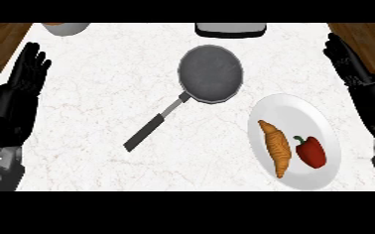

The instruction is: Pick the bell pepper from the plate and place it in the pan

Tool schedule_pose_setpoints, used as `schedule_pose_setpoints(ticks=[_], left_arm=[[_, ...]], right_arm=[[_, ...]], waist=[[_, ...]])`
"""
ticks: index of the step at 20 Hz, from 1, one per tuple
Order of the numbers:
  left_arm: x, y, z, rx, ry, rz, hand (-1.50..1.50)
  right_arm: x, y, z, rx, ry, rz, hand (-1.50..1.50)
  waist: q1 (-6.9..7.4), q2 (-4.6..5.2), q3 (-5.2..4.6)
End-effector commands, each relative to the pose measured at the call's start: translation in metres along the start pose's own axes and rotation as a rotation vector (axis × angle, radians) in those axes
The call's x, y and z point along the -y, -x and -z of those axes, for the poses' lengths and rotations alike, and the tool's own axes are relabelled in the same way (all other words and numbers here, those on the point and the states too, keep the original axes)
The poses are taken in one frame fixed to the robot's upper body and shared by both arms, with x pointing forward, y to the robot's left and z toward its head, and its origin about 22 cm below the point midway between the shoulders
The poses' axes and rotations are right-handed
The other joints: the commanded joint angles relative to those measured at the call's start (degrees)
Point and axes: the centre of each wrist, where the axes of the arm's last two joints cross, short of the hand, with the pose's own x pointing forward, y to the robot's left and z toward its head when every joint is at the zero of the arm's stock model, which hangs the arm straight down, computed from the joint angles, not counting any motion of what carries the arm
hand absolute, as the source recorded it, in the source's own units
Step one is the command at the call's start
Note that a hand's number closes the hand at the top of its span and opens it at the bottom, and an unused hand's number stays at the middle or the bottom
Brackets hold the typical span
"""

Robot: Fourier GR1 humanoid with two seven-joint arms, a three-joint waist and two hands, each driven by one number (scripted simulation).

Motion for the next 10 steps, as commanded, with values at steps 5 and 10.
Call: schedule_pose_setpoints(ticks=[5,10], left_arm=[[-0.032,0.050,-0.013,-0.328,-0.067,0.175,0.00],[-0.043,0.084,-0.033,-0.489,-0.118,0.207,0.00]], right_arm=[[-0.037,0.002,-0.002,0.193,-0.449,0.415,-1.50],[0.023,0.056,-0.035,-0.020,0.103,0.107,1.50]], waist=[[1.98,1.15,1.34],[-2.14,1.26,1.26]])
